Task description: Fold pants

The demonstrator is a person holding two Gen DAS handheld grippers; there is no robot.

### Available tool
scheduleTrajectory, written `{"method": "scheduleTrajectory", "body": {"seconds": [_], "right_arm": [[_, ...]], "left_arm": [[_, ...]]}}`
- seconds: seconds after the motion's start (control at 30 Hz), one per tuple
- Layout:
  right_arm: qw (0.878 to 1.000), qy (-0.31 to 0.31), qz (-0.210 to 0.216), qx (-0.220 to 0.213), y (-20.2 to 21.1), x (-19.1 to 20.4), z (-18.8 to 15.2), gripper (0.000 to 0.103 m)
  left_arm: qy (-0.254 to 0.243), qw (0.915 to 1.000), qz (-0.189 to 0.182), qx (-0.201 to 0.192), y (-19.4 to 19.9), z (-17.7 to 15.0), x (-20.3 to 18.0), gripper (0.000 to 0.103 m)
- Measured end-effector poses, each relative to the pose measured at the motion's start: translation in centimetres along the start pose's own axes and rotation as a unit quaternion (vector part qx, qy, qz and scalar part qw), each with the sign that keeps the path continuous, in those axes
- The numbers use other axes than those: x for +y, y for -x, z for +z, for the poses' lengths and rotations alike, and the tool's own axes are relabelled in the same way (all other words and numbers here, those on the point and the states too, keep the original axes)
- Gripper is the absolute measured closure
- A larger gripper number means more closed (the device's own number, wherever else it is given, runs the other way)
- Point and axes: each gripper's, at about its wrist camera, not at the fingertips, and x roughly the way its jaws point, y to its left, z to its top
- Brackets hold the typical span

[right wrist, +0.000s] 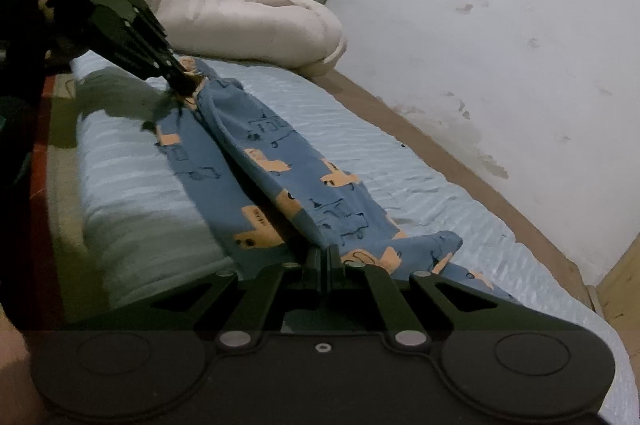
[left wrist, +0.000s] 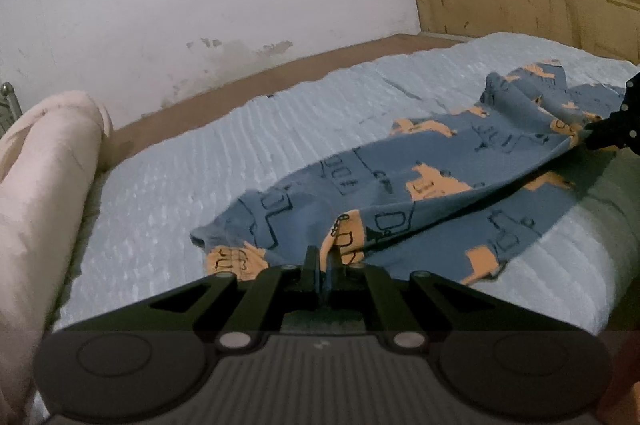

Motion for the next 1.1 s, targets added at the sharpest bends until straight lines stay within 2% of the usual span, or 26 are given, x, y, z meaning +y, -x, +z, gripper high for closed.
{"method": "scheduleTrajectory", "body": {"seconds": [0.5,0.57,0.6,0.67,0.7,0.73,0.77,0.8,0.83,0.87,0.9,0.97,1.0,1.1], "right_arm": [[1.0,-0.009,0.014,0.02,-0.6,1.2,-1.7,0.102],[1.0,-0.017,0.013,0.018,-0.6,1.1,-1.7,0.099],[1.0,-0.022,0.01,0.016,-0.5,1.0,-1.7,0.096],[0.999,-0.036,0.006,0.013,-0.4,0.8,-1.8,0.086],[0.999,-0.043,0.004,0.011,-0.3,0.6,-1.9,0.08],[0.999,-0.052,0.001,0.009,-0.1,0.3,-1.9,0.07],[0.998,-0.062,-0.002,0.006,0.2,0.0,-2.0,0.057],[0.997,-0.072,-0.005,0.005,0.4,-0.3,-2.1,0.05],[0.996,-0.084,-0.006,0.004,0.7,-0.6,-2.3,0.037],[0.995,-0.099,-0.008,0.002,1.1,-1.1,-2.5,0.025],[0.993,-0.115,-0.01,-0.001,1.5,-1.6,-2.8,0.02],[0.989,-0.147,-0.019,-0.004,2.2,-2.5,-3.4,0.004],[0.986,-0.166,-0.027,-0.005,2.7,-3.2,-3.8,0.001],[0.974,-0.219,-0.049,-0.003,4.0,-5.2,-5.3,0.001]], "left_arm": [[0.015,0.9996,-0.005,0.024,-0.5,-1.4,-0.5,0.1],[0.024,0.9993,-0.006,0.027,-0.4,-1.3,-0.5,0.097],[0.029,0.9991,-0.008,0.03,-0.4,-1.2,-0.5,0.087],[0.04,0.9987,-0.01,0.03,-0.1,-0.9,-0.6,0.066],[0.048,0.9984,-0.008,0.027,0.2,-0.7,-0.7,0.047],[0.057,0.9981,-0.008,0.021,0.5,-0.5,-0.9,0.032],[0.065,0.9978,-0.009,0.015,0.8,-0.3,-1.1,0.026],[0.071,0.9974,-0.01,0.006,1.1,0.0,-1.5,0.018],[0.075,0.9971,-0.011,-0.003,1.4,0.3,-1.9,0.011],[0.079,0.9967,-0.012,-0.014,1.6,0.6,-2.5,0.008],[0.083,0.9962,-0.015,-0.022,1.7,1.0,-3.1,0.003],[0.087,0.9951,-0.026,-0.038,1.7,1.8,-4.5,0.001],[0.088,0.9945,-0.035,-0.045,1.6,2.3,-5.3,0.001],[0.083,0.9924,-0.066,-0.062,1.0,3.9,-7.8,0.001]]}}
